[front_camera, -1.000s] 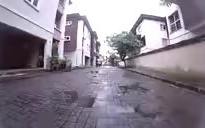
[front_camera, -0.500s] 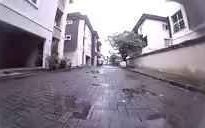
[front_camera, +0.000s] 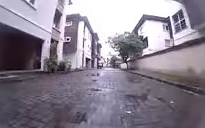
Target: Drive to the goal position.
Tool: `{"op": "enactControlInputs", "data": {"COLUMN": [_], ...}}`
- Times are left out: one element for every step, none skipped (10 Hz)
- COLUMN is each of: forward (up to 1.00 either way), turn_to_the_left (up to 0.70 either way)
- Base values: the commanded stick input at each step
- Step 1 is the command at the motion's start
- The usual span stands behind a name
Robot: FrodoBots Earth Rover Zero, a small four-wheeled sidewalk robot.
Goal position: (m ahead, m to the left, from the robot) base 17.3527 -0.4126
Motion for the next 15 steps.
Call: {"op": "enactControlInputs", "data": {"forward": [0.70,0.70,0.70,0.70,0.70,0.70,0.70,0.70,0.70,0.70,0.70,0.70,0.70,0.70,0.70], "turn_to_the_left": [0.00,0.00,0.00,0.00,0.00,0.00,0.00,0.00,0.00,0.00,0.00,0.00,0.00,0.00,0.00]}}
